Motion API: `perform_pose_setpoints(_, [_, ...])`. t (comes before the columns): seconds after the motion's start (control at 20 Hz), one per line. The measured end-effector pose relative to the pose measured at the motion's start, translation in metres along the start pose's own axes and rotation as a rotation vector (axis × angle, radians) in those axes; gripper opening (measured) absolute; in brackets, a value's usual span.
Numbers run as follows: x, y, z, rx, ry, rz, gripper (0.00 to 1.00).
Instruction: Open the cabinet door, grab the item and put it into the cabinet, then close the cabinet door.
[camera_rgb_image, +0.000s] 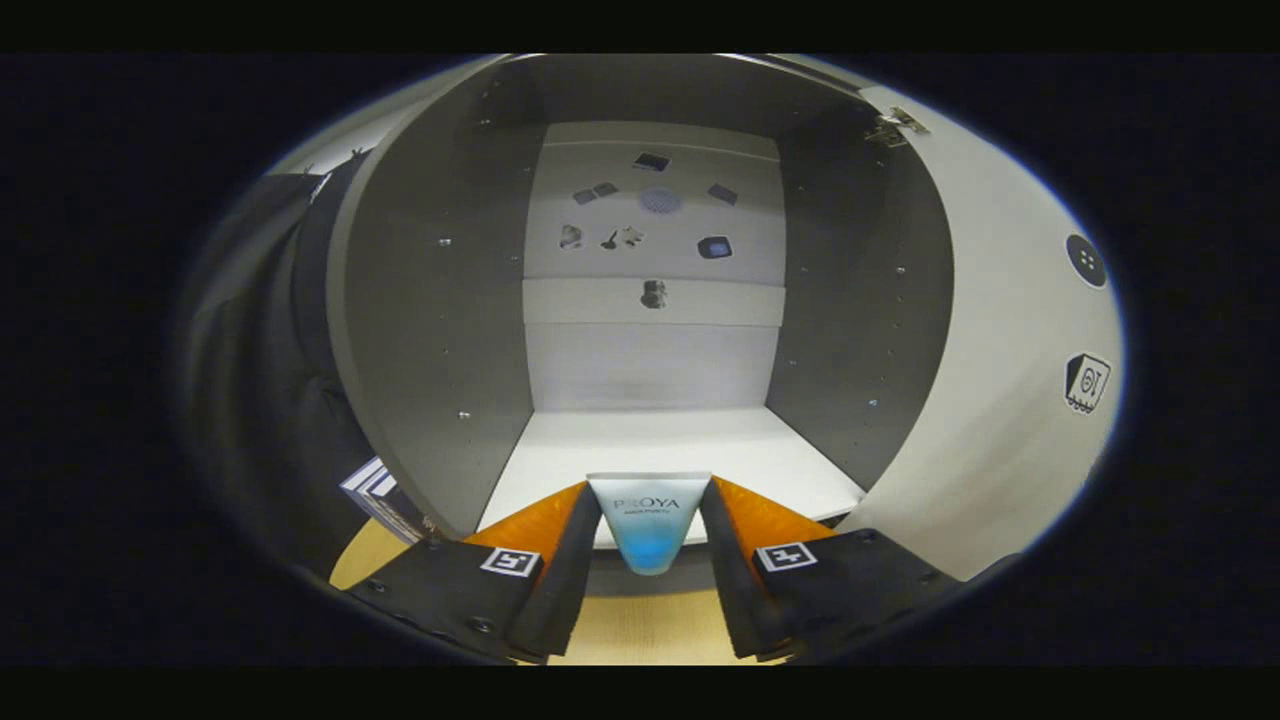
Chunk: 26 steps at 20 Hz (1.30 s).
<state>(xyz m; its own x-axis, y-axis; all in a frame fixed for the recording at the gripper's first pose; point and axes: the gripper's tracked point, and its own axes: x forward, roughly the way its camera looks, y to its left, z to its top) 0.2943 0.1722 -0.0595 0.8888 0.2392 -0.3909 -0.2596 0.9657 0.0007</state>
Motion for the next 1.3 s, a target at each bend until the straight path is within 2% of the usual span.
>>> perform_pose_setpoints(0.65, [0.039, -0.009, 0.007, -0.003, 0.01, -0.024, 0.64])
perform_pose_setpoints(0.8, [0.036, -0.014, 0.017, -0.018, -0.027, -0.043, 0.7])
perform_pose_setpoints(0.95, [0.021, -0.012, 0.02, -0.017, -0.049, -0.033, 0.81])
perform_pose_setpoints(1.05, [0.007, -0.011, 0.021, -0.014, -0.072, -0.027, 0.97])
perform_pose_setpoints(1.3, [-0.047, -0.01, 0.011, -0.014, -0.135, -0.018, 0.98])
